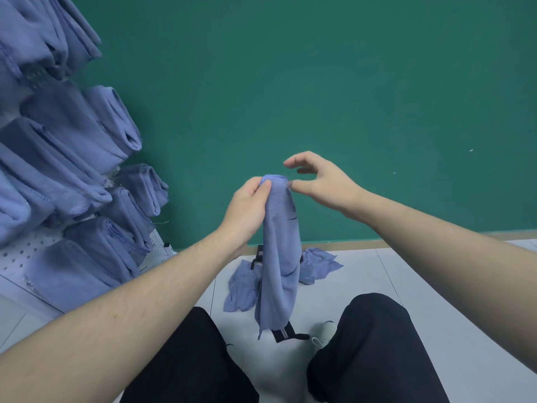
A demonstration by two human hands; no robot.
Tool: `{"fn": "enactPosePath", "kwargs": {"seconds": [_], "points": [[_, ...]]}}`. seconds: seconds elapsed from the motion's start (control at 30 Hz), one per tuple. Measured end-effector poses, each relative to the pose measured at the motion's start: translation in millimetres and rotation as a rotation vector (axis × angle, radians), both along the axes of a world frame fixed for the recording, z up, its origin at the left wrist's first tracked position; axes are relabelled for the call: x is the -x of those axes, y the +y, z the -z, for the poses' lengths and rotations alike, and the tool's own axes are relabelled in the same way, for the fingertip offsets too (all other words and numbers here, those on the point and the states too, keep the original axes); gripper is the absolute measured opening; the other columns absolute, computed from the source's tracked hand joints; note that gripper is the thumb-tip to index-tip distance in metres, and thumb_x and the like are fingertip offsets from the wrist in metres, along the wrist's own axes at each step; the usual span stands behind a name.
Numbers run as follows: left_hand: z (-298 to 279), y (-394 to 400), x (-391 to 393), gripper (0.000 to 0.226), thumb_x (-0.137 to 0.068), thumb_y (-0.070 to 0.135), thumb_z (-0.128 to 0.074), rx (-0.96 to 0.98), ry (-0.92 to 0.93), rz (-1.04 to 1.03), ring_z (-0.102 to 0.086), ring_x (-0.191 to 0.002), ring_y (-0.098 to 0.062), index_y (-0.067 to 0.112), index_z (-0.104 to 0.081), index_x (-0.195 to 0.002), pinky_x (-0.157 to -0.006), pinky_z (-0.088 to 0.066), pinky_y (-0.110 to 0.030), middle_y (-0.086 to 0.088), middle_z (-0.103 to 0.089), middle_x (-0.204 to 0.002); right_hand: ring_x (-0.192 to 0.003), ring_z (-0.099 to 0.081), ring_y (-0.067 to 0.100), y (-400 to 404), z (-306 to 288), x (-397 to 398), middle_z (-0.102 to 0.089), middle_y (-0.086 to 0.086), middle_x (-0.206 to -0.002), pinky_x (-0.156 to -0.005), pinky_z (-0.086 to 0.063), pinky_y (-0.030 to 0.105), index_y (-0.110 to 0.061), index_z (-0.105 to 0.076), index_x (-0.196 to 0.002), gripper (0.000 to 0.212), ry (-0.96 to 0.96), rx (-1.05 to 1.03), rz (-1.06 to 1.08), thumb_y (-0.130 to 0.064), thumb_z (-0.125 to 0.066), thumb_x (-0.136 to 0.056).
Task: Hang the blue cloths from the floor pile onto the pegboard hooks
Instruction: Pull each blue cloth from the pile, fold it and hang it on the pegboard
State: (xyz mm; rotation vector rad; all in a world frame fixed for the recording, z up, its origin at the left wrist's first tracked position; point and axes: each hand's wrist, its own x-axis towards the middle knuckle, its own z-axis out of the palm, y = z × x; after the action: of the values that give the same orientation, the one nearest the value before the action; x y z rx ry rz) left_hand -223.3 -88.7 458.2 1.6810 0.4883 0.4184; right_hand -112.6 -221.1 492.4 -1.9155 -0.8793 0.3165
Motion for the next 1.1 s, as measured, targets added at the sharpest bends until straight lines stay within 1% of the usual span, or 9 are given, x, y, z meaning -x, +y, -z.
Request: {"fn": "enactPosePath", "kwargs": {"seconds": [0.13, 0.3, 0.53, 0.77, 0.83, 0.9, 0.97, 1.03, 1.1], "points": [[-1, 3, -3, 0.027, -0.093, 0.040, -0.046, -0.011, 0.001, 0.089, -0.065, -0.112, -0.030, 0.028, -0.070, -0.097, -0.105, -0.047, -0.053, -0.003, -0.074, -0.109, -0.080, -0.063, 0.003, -5, 5, -5, -0.068, -0.002, -0.093, -0.081, -0.052, 0.018, -0.020, -0.061, -0.113, 0.028, 0.043, 0.002, -0.154, -0.013, -0.074, -0.089], [5, 9, -3, 0.023, -0.099, 0.035, -0.047, -0.001, -0.037, 0.088, -0.061, -0.087, -0.017, 0.022, -0.065, -0.091, -0.098, -0.049, -0.048, 0.000, -0.070, -0.095, -0.067, -0.054, 0.010, -9, 11, -10, -0.065, -0.005, -0.077, -0.069, -0.047, 0.028, -0.030, -0.047, -0.092, 0.039, -0.117, 0.092, -0.110, -0.032, -0.084, -0.080], [8, 26, 3, 0.025, -0.094, 0.041, -0.046, -0.040, -0.053, 0.037, -0.057, -0.080, -0.014, 0.028, -0.065, -0.084, -0.084, -0.047, -0.040, 0.006, -0.066, -0.086, -0.065, -0.048, 0.011, -28, 13, -23, -0.059, -0.018, -0.069, -0.066, -0.043, 0.029, -0.022, -0.067, -0.081, 0.021, -0.268, 0.295, -0.155, -0.040, -0.076, -0.087], [8, 41, 7, 0.026, -0.090, 0.052, -0.043, -0.149, 0.013, 0.053, -0.054, -0.081, -0.015, 0.035, -0.062, -0.083, -0.099, -0.048, -0.053, 0.010, -0.063, -0.084, -0.117, -0.046, 0.019, -33, 9, -31, -0.060, -0.010, -0.127, -0.104, -0.035, 0.041, -0.038, -0.056, -0.073, 0.024, -0.555, 0.271, -0.183, -0.055, -0.070, -0.082], [7, 45, 8, 0.027, -0.091, 0.053, -0.043, -0.164, 0.016, 0.053, -0.056, -0.083, -0.014, 0.036, -0.063, -0.084, -0.101, -0.048, -0.057, 0.010, -0.064, -0.086, -0.123, -0.050, 0.017, -34, 5, -31, -0.060, -0.005, -0.135, -0.108, -0.037, 0.038, -0.027, -0.056, -0.071, 0.029, -0.448, 0.290, -0.203, -0.043, -0.075, -0.085], [6, 45, 10, 0.030, -0.091, 0.055, -0.042, -0.186, 0.016, 0.069, -0.055, -0.082, -0.015, 0.033, -0.061, -0.086, -0.100, -0.048, -0.059, 0.010, -0.063, -0.084, -0.101, -0.063, 0.019, -35, 3, -30, -0.071, -0.005, -0.112, -0.093, -0.049, 0.039, -0.018, -0.053, -0.072, 0.033, -0.250, 0.258, -0.231, -0.036, -0.077, -0.086], [6, 45, 10, 0.038, -0.088, 0.060, -0.041, -0.200, 0.009, 0.069, -0.051, -0.080, -0.015, 0.025, -0.057, -0.087, -0.098, -0.047, -0.060, 0.006, -0.058, -0.083, -0.070, -0.053, 0.022, -33, 3, -29, -0.063, 0.000, -0.078, -0.068, -0.043, 0.036, -0.018, -0.047, -0.072, 0.037, -0.158, 0.207, -0.203, -0.031, -0.078, -0.087], [5, 44, 10, 0.044, -0.085, 0.062, -0.041, -0.196, -0.005, 0.064, -0.049, -0.080, -0.015, 0.020, -0.053, -0.087, -0.096, -0.048, -0.059, 0.002, -0.055, -0.083, -0.063, -0.042, 0.018, -31, 3, -28, -0.052, 0.002, -0.068, -0.061, -0.034, 0.032, -0.019, -0.043, -0.074, 0.037, -0.104, 0.110, -0.177, -0.023, -0.078, -0.088], [1, 40, 10, 0.040, -0.088, 0.058, -0.041, -0.154, -0.024, 0.061, -0.049, -0.078, -0.016, 0.020, -0.052, -0.084, -0.088, -0.053, -0.052, 0.001, -0.054, -0.083, -0.062, -0.051, 0.018, -28, 3, -24, -0.059, 0.003, -0.067, -0.059, -0.042, 0.032, -0.020, -0.045, -0.088, 0.033, 0.043, -0.016, -0.143, -0.017, -0.078, -0.088]]}}
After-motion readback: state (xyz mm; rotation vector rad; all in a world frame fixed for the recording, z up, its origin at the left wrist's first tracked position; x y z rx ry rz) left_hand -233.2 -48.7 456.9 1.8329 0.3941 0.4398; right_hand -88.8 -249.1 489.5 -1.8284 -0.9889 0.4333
